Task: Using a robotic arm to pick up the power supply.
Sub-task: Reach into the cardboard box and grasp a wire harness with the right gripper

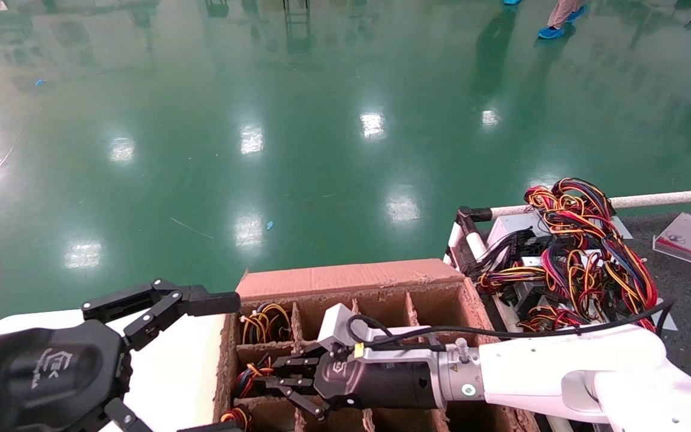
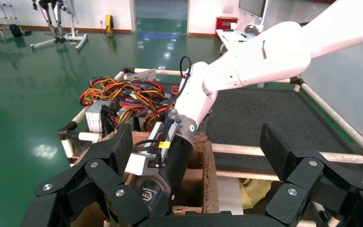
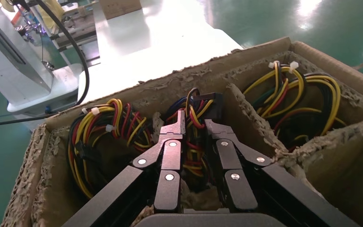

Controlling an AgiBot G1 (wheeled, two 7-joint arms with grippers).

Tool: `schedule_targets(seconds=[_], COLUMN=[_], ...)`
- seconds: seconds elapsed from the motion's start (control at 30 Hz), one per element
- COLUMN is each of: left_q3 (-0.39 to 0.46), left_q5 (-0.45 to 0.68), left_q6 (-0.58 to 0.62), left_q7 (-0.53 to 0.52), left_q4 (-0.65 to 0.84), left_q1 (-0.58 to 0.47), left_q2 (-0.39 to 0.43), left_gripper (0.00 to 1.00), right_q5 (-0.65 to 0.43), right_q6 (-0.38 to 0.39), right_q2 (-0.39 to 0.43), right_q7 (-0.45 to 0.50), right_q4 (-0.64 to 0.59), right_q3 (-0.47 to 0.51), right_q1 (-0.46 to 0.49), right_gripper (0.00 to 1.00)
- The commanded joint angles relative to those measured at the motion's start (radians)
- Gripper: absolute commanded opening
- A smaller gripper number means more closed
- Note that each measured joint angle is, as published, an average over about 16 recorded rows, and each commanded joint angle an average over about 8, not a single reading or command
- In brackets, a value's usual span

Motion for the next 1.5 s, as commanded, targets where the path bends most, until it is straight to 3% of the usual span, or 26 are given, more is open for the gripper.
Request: schedule_targets(seconds=[0.03,0.13,0.3,0.4,0.57,0.7,1.0,1.5], left_q3=[0.000,0.000,0.000,0.000,0.000,0.000,0.000,0.000], left_q5=[0.000,0.000,0.000,0.000,0.000,0.000,0.000,0.000], left_q6=[0.000,0.000,0.000,0.000,0.000,0.000,0.000,0.000], left_q7=[0.000,0.000,0.000,0.000,0.000,0.000,0.000,0.000], left_q4=[0.000,0.000,0.000,0.000,0.000,0.000,0.000,0.000], left_q1=[0.000,0.000,0.000,0.000,0.000,0.000,0.000,0.000], left_q2=[0.000,0.000,0.000,0.000,0.000,0.000,0.000,0.000], left_gripper=[0.00,0.05,0.66,0.98,1.00,1.00,1.00,1.00], right_q5=[-0.035,-0.073,-0.121,-0.138,-0.148,-0.153,-0.160,-0.129], right_q6=[-0.022,-0.011,0.036,0.047,0.031,0.017,0.039,0.068], right_q2=[-0.056,-0.126,-0.221,-0.266,-0.321,-0.355,-0.403,-0.410], right_q7=[-0.037,-0.090,-0.159,-0.190,-0.235,-0.266,-0.307,-0.309], right_q4=[-0.082,-0.196,-0.341,-0.400,-0.474,-0.524,-0.590,-0.577], right_q3=[-0.028,-0.052,-0.078,-0.089,-0.099,-0.104,-0.118,-0.142], right_q1=[0.045,0.093,0.149,0.174,0.208,0.227,0.241,0.223], right_gripper=[1.00,1.00,0.98,0.78,0.23,0.02,0.00,0.00])
